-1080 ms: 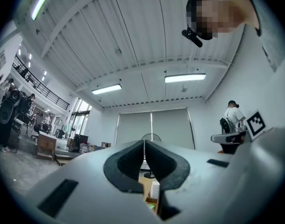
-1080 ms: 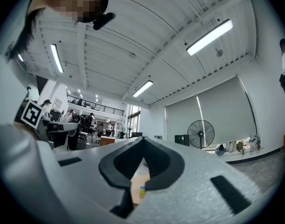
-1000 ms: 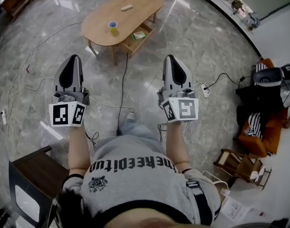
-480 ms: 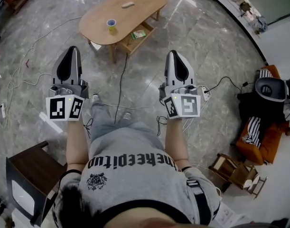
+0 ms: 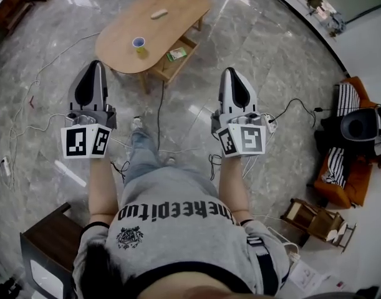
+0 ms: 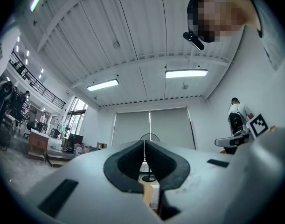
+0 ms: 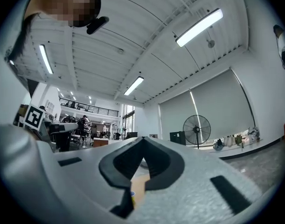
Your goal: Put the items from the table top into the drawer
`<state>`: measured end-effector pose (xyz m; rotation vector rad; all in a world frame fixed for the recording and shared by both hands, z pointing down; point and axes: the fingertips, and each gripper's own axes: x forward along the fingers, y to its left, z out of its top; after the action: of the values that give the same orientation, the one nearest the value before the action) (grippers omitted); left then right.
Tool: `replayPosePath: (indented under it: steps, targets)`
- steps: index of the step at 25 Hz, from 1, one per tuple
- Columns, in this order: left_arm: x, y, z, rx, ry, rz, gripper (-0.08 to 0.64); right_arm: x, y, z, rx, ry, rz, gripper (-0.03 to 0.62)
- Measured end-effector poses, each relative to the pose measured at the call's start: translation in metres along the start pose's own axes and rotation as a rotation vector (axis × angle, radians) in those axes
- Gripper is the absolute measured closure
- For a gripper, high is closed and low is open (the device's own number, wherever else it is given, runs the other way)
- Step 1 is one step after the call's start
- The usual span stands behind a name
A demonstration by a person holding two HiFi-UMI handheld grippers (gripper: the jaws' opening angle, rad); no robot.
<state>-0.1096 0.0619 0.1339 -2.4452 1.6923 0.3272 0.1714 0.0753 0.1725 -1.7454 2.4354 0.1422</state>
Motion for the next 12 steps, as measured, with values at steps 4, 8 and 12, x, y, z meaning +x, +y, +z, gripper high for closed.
replayPosePath:
  steps: [4,8,12]
  targets:
    - [0.045,0.028,-0.014,-0.006,0.004,-0.024,0.548,0.045,-0.007,-0.009,-0.005,0.0,-0.024,0.592]
    - [0.086,0.065,-0.034,-0.016,0.028,-0.048,0.548,0.097,-0.001,-0.021,-0.002,0.006,-0.038,0.592]
    - [0.126,0.099,-0.049,-0.021,0.05,-0.082,0.548,0.148,0.008,-0.032,-0.004,0.016,-0.047,0.592]
